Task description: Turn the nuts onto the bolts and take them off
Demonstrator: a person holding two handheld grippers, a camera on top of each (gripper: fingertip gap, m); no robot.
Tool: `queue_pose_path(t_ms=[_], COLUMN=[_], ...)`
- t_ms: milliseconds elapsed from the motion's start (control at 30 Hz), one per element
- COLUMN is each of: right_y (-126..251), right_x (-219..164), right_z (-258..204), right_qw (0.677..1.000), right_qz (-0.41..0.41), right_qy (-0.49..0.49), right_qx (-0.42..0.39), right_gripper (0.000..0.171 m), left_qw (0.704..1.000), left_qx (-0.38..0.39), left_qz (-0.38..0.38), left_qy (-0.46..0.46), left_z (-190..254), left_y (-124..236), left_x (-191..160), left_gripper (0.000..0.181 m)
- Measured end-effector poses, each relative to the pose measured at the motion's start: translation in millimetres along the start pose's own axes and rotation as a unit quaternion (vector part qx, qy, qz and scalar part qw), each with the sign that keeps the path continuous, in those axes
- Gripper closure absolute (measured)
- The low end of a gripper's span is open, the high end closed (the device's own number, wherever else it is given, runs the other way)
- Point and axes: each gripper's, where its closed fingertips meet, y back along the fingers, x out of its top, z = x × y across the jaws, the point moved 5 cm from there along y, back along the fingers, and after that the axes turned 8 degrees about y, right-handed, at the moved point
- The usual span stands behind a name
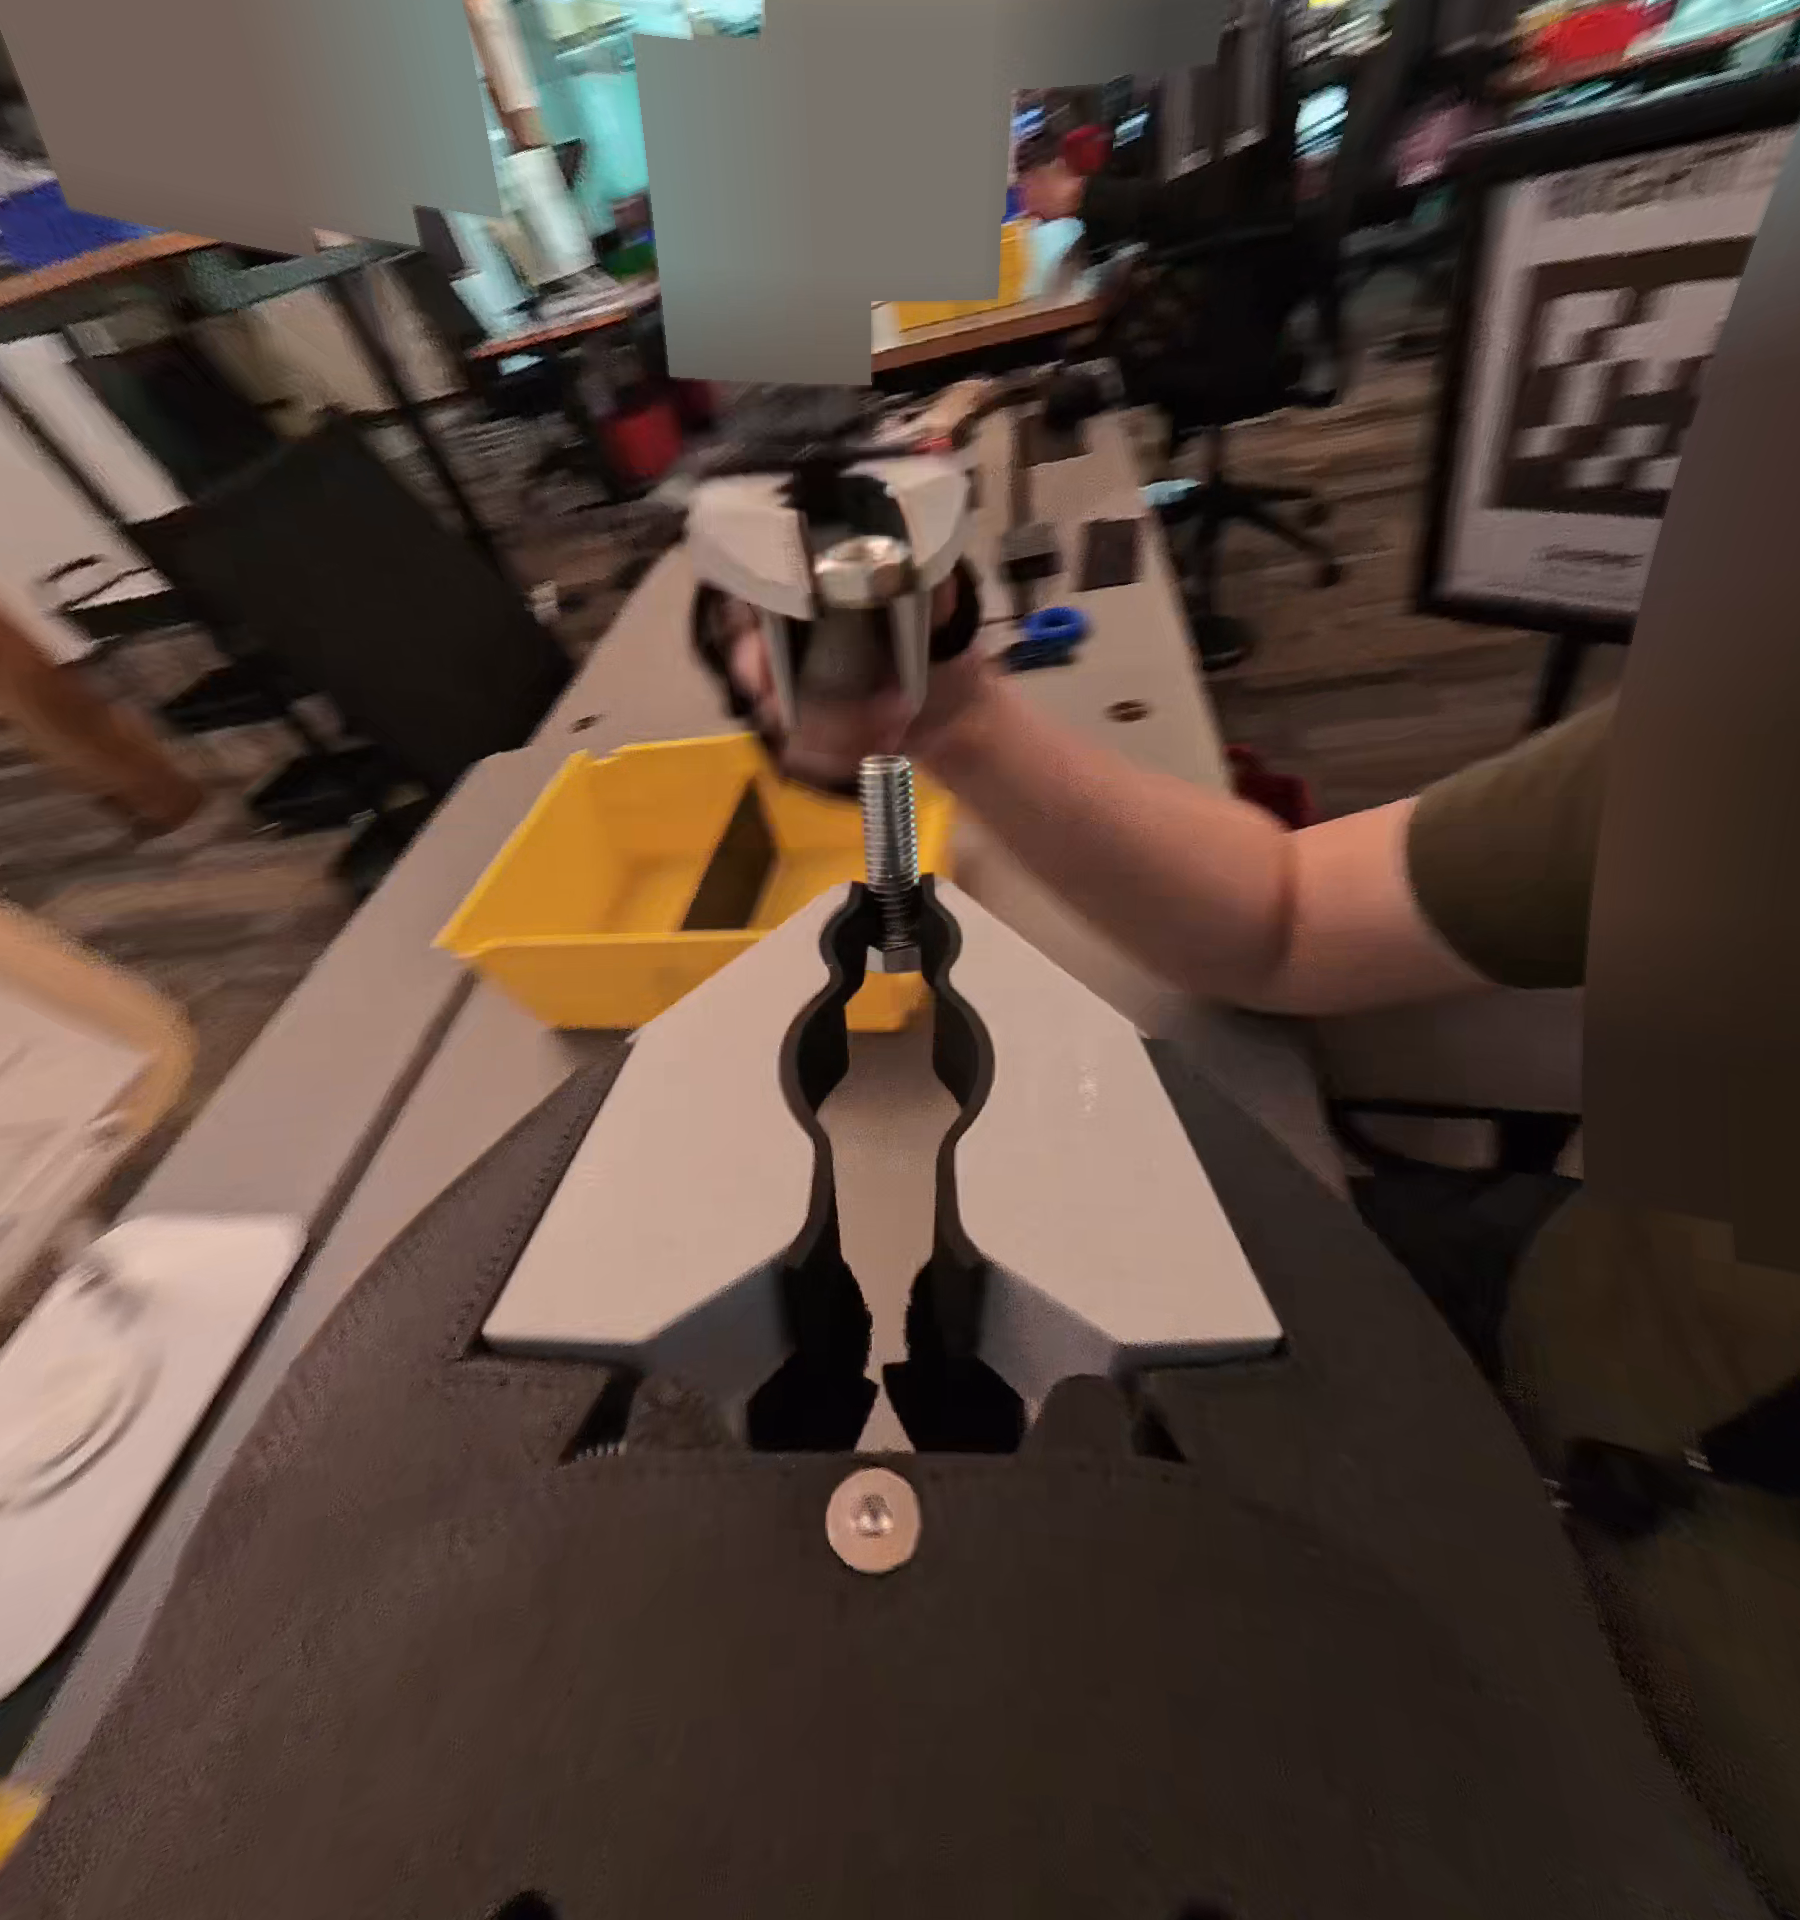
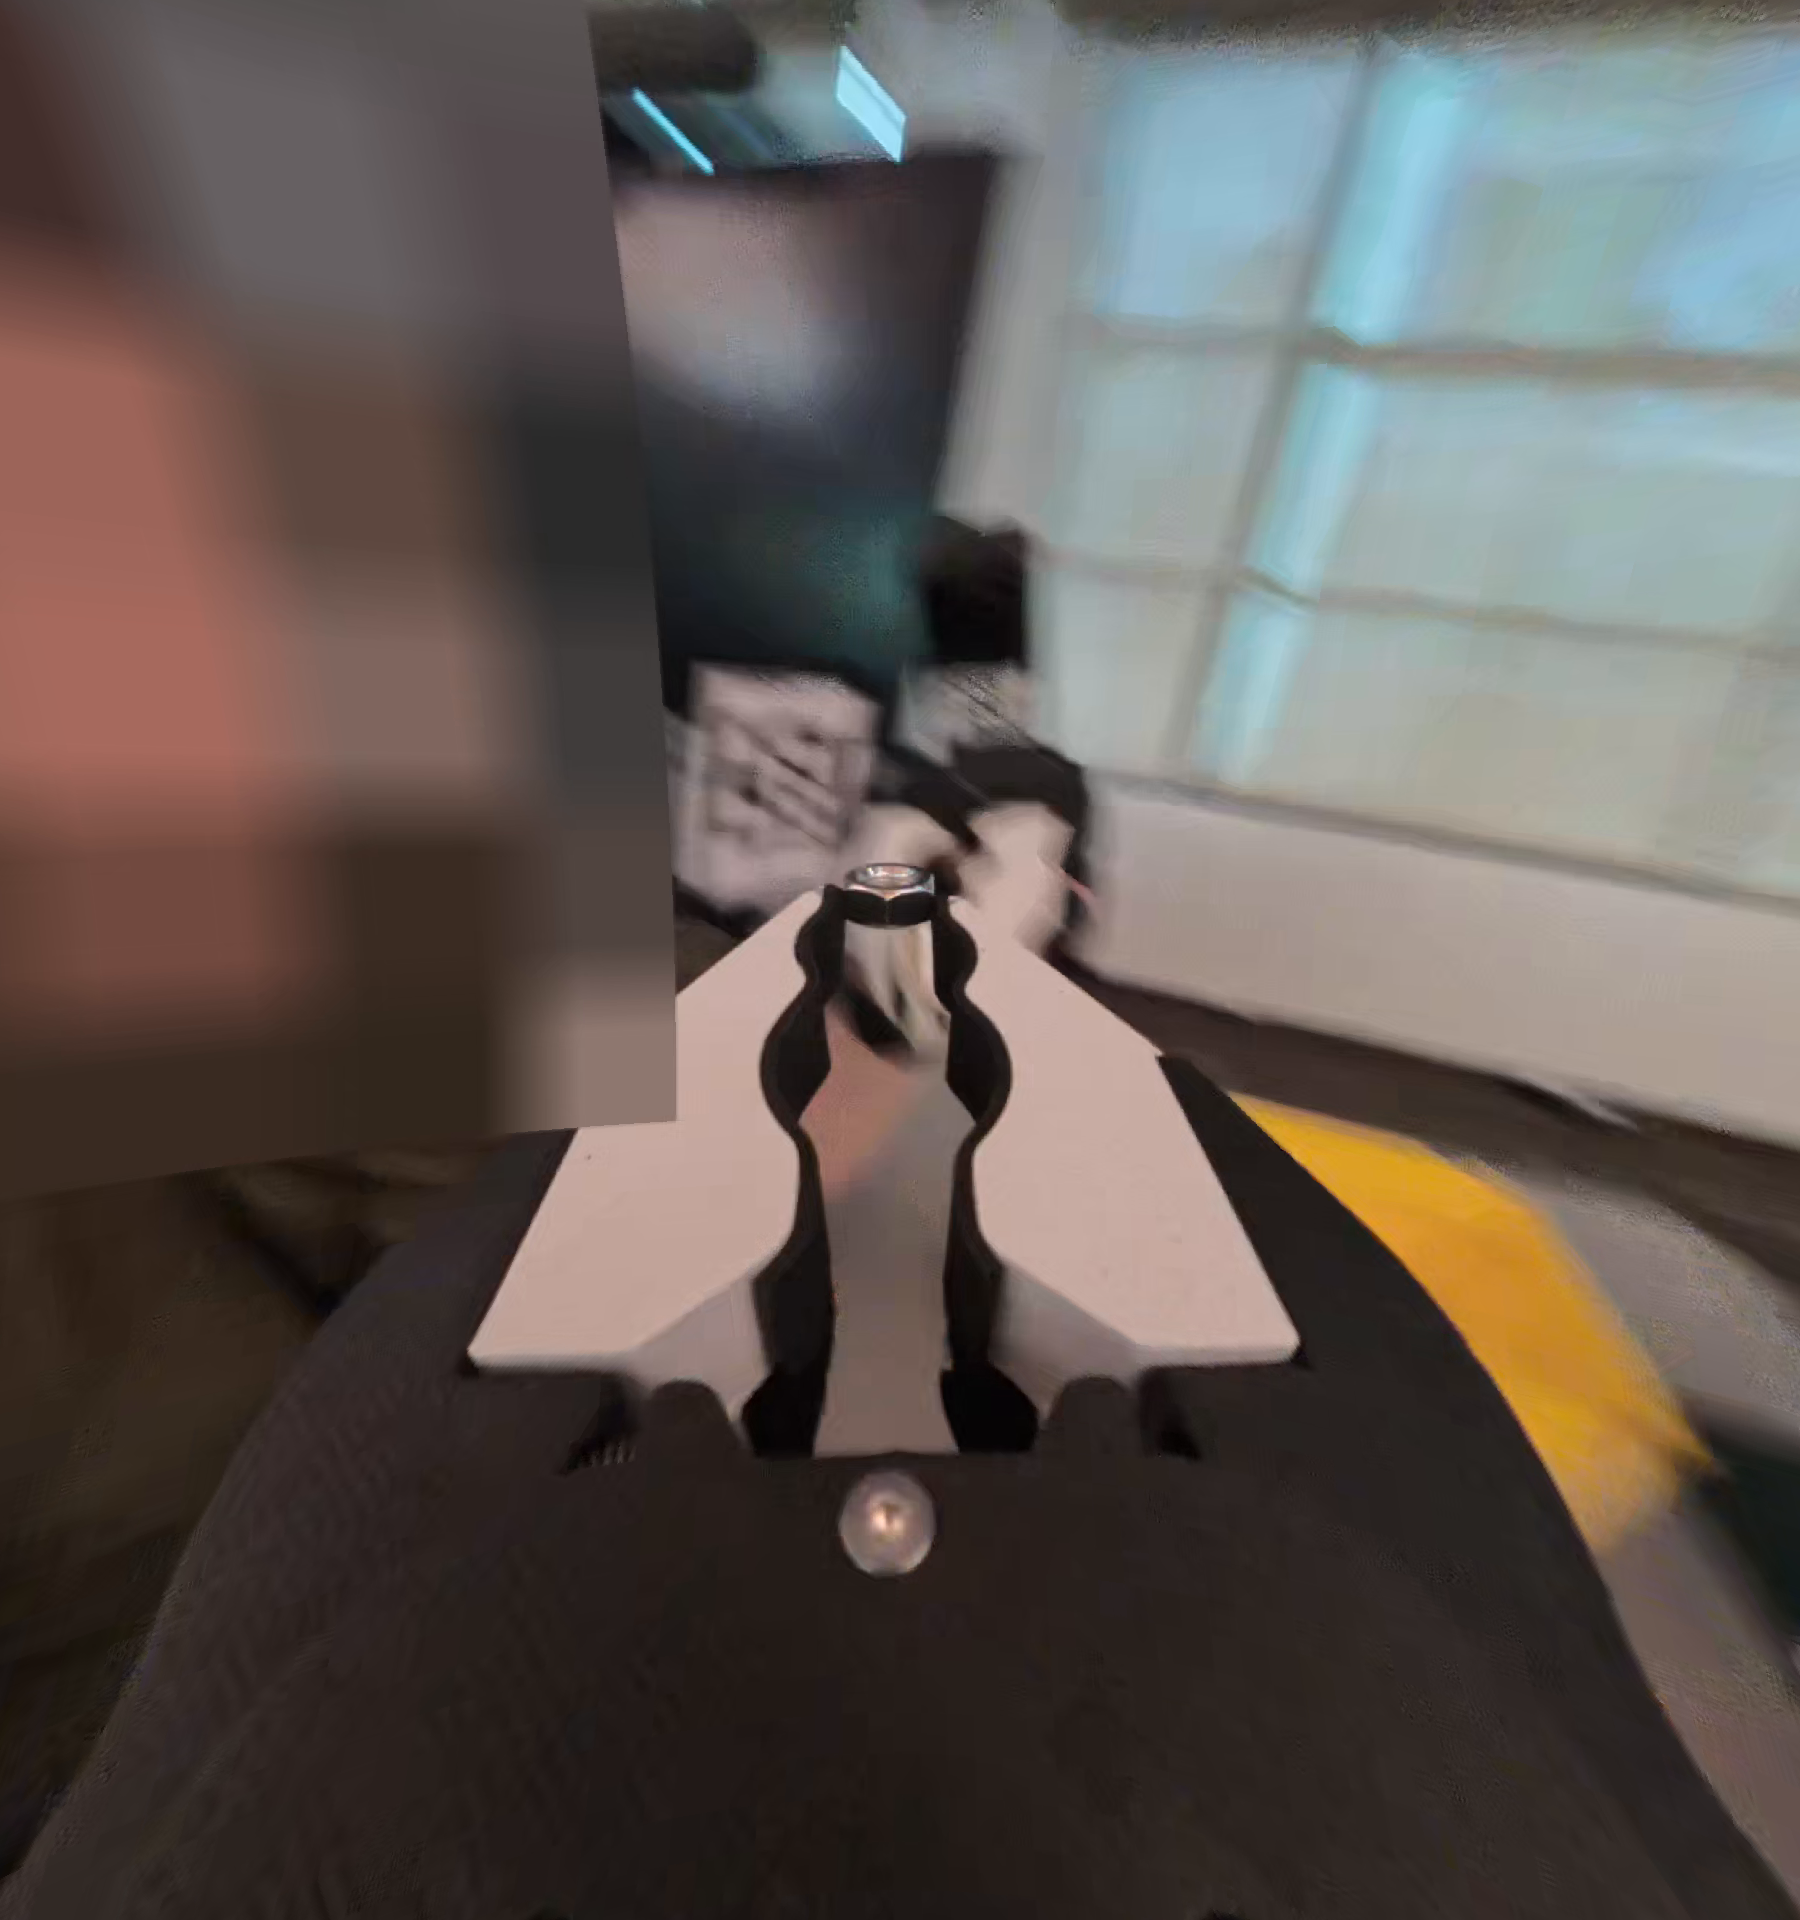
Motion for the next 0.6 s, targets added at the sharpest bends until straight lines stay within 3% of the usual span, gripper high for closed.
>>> queue_pose_path(t_ms=[33, 100, 167, 267, 367, 533, 600], right_y=[22.0, 84.0, 151.7, 217.3, 253.3, 279.3, 280.2], right_x=[-6.1, -36.1, -77.7, -128.4, -164.7, -200.8, -196.5], right_z=[11.3, 22.1, 9.1, -16.0, -20.1, -17.4, -11.7], right_qw=[0.990, 0.911, 0.803, 0.695, 0.638, 0.599, 0.602], right_qz=[-0.096, -0.323, -0.505, -0.605, -0.621, -0.631, -0.613], right_qy=[0.033, 0.030, -0.050, -0.221, -0.319, -0.366, -0.373], right_qx=[-0.101, -0.254, -0.312, -0.319, -0.326, -0.330, -0.350], right_gripper=[0.156, 0.156, 0.155, 0.155, 0.155, 0.148, 0.146], left_qw=[0.999, 0.995, 0.992, 0.991, 0.990, 0.990, 0.990], left_qx=[0.038, 0.093, 0.122, 0.126, 0.130, 0.125, 0.122], left_qz=[-0.007, -0.024, -0.036, -0.035, -0.044, -0.060, -0.061], left_qy=[-0.003, -0.005, 0.003, 0.015, 0.018, 0.013, 0.015], left_z=[-8.7, -22.6, -31.9, -37.2, -38.4, -36.7, -38.0], left_y=[6.0, 16.9, 24.2, 27.0, 23.7, 13.8, 10.4], left_x=[-1.3, -5.3, -8.6, -10.2, -13.0, -17.3, -18.5], left_gripper=[0.174, 0.174, 0.174, 0.174, 0.174, 0.174, 0.174])
